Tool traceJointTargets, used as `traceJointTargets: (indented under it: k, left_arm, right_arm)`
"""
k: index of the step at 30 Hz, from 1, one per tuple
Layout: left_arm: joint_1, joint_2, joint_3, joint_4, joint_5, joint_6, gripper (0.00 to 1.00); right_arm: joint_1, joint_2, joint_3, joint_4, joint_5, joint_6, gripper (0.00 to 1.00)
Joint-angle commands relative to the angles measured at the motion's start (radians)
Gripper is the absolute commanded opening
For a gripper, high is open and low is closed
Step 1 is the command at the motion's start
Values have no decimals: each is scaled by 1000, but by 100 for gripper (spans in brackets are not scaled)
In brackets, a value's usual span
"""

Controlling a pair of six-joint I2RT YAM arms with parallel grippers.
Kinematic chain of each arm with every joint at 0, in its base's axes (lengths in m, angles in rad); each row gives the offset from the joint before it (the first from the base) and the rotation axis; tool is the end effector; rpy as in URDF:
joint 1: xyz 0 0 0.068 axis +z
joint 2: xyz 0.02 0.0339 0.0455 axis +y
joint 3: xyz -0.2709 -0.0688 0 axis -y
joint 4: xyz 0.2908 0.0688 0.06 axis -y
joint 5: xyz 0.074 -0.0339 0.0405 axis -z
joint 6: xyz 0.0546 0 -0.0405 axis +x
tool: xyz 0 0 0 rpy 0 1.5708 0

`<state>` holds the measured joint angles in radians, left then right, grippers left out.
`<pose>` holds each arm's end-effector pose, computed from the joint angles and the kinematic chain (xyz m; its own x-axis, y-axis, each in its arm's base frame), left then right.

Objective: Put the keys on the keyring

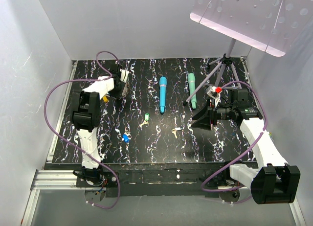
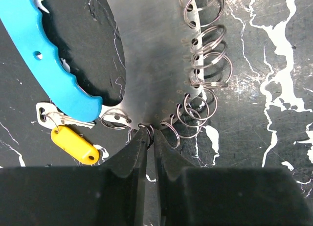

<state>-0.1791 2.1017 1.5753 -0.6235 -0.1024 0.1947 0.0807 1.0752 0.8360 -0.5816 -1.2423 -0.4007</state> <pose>0.4843 -0.0820 0.1358 -0.8548 0.3503 -0.3828 0.3073 0.9362 0.1706 0.2454 0.0717 0.2742 -0.4106 -0.1595 -0.8978 -0.9006 0.2252 0.3718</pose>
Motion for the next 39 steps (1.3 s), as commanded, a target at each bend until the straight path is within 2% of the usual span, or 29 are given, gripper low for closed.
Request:
traceJointTargets:
  k: [1,6,11,15,20,25,33,39]
  left_arm:
    - [-3,-95,-29,19,0,-17,4]
    - [-5,-146,-38,-8,46,-87,2]
    - [-3,-134,-34,-47,142,-216,2]
    - [-2,-128,-72,-22,159,-287,5]
    - [19,-150,-116,16,214,-345,16]
    - [73,-215,-165,77,303,-409,14]
    - [112,-249,-212,99,377,-420,8]
    - [110,-209,-201,56,419,-333,22]
  right_arm:
    - [7,-6,23,-11,-31,-23,63]
    - [8,-8,23,-12,-31,-24,63]
    - [7,-12,23,-15,-29,-26,63]
    - [7,-17,25,-15,-26,-29,63]
    - [7,-20,26,-20,-26,-30,63]
    - [8,-20,26,-21,-26,-33,63]
    - [10,-18,25,-21,-28,-33,63]
    - [10,-15,23,-20,-28,-33,63]
